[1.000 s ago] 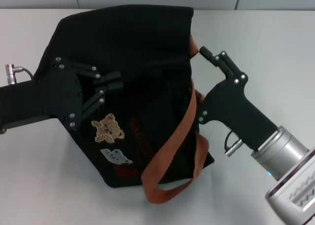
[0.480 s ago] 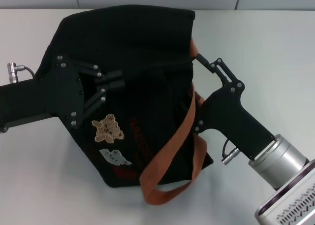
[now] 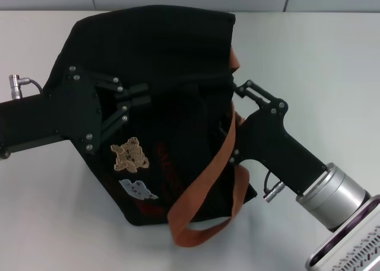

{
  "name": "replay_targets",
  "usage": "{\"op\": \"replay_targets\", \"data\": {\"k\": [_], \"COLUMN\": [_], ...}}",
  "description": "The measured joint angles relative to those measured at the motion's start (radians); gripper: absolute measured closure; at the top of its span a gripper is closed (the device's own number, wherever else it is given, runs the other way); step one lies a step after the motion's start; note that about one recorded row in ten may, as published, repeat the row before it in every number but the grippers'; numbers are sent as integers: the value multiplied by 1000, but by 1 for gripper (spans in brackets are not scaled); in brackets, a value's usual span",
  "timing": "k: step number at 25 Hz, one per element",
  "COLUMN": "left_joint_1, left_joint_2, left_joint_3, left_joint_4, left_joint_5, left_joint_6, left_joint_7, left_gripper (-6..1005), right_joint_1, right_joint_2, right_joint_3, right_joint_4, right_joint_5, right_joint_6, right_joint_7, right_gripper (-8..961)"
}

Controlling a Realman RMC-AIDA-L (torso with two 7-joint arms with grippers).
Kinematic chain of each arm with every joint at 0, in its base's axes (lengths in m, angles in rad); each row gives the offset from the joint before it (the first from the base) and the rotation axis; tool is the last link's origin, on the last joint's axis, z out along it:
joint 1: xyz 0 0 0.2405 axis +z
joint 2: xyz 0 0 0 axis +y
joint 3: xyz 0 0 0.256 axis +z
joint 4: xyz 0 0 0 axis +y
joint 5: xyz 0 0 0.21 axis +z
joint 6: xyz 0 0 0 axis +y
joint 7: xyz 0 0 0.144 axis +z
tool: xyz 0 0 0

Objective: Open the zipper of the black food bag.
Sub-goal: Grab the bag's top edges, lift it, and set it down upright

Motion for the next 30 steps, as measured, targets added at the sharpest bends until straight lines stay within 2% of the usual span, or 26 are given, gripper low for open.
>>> {"op": "replay_targets", "data": {"k": [5,15,19,30], "left_joint_1": [-2,-2,-2,1], "left_joint_2": [0,0,-1,0], "left_joint_3": [0,0,0,0], "left_joint_4": [0,0,0,0], "left_joint_5": [0,-1,-1,-2], "left_joint_6": [5,9,9,9], "left_joint_7": [0,1,1,2], "left_gripper": [929,928,928,926], "right_joint_1": [3,25,27,17], "right_joint_2": [0,0,0,0], "right_joint_3": [0,5,10,15], "right_joint_4": [11,27,32,20], "right_joint_5": [-4,-12,-11,-3], "right_joint_6": [3,35,45,43], "right_joint_7": [9,27,30,51], "right_gripper": [364,820,929,923]}}
